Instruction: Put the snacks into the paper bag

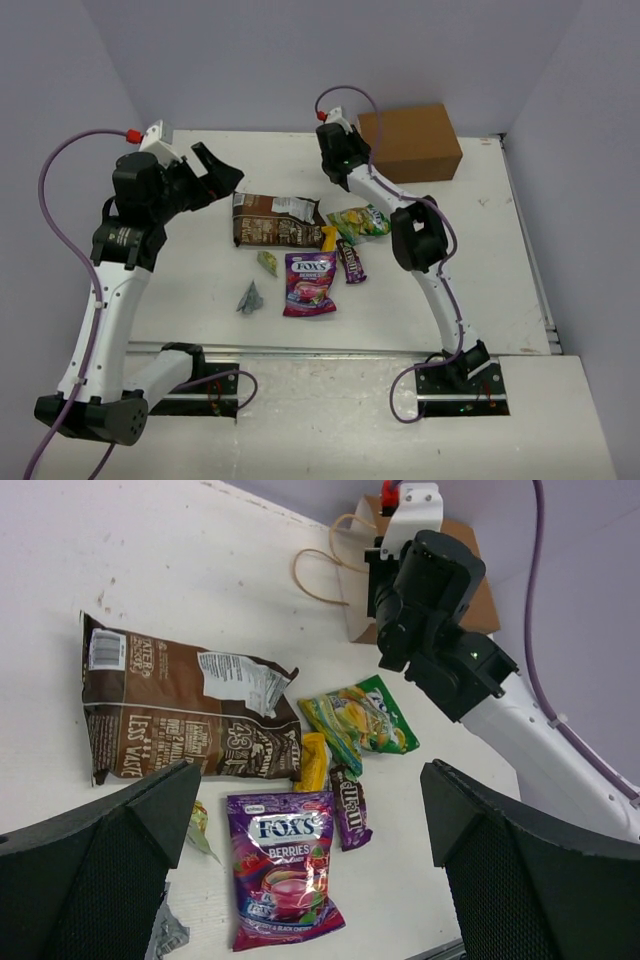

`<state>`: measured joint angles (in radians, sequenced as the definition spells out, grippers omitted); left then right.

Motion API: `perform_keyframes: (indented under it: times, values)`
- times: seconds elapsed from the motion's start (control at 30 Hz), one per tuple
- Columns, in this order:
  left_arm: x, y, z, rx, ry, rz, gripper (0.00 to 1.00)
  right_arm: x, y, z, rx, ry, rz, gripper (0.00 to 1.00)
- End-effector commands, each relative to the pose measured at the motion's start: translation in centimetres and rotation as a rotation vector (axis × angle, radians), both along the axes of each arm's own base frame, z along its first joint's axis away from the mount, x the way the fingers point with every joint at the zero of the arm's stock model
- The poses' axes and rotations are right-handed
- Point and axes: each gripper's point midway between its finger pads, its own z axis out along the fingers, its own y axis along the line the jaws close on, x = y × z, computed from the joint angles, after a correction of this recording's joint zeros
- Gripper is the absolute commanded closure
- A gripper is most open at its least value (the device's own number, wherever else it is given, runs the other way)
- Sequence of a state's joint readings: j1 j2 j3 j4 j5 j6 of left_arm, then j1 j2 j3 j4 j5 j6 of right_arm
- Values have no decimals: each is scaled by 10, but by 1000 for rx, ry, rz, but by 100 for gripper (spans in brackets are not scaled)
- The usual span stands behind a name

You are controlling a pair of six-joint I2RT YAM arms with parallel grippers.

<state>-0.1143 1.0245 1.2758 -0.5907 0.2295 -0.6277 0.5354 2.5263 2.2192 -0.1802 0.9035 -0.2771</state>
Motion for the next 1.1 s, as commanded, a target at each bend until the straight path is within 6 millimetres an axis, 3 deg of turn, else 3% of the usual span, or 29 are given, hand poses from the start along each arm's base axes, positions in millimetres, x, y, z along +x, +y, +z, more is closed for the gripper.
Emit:
perform_keyframes:
  times: [0.0,0.07,0.17,0.27,0.3,0.37,0.4,0.5,0.53,0.57,0.6,0.73,0.77,0.9,0.93,0.97,1.0,1.03,1.07]
  values:
    - [3,-2,2,4,-30,-5,0,3,-11,36,-20,-121,-87,84]
    - [2,-3,-1,2,-28,-11,0,1,-14,42,-25,-132,-103,100]
    - [0,-4,0,-3,-32,-16,0,-5,-18,51,-10,-136,-123,100]
    - [-3,-4,5,-5,-44,-17,0,-15,-17,74,61,-138,-117,100]
    - [-3,-4,7,-7,-48,-17,0,-21,-19,95,99,-158,-113,100]
    - [-5,-3,11,-10,-61,-16,0,-31,-20,107,140,-144,-102,100]
    - [-7,-3,13,-14,-66,-14,0,-40,-24,132,170,-169,-93,100]
    - [-11,-1,18,-19,-73,-1,0,-61,-35,145,197,-133,-93,100]
    - [-14,2,21,-13,-74,13,0,-76,-46,164,218,-135,-97,100]
    - [-17,3,22,-8,-74,15,0,-83,-47,161,265,-117,-89,100]
    - [-21,5,24,2,-67,23,0,-99,-57,173,327,-106,-93,100]
    - [-34,10,27,33,-58,25,0,-129,-69,189,455,-51,-44,100]
    - [-36,11,27,39,-58,24,0,-142,-77,202,478,-64,-47,100]
    - [-45,10,32,47,-59,10,0,-168,-96,202,460,-33,-54,100]
    - [-46,11,35,49,-67,10,0,-168,-95,201,454,-35,-37,86]
    - [-46,10,36,49,-71,6,0,-171,-97,188,432,-12,-39,68]
    - [-47,10,37,49,-74,6,0,-170,-97,182,415,-6,-38,46]
    - [-47,10,38,48,-74,5,0,-168,-97,173,390,7,-36,8]
    - [-47,9,38,49,-75,2,0,-164,-95,163,373,33,-34,5]
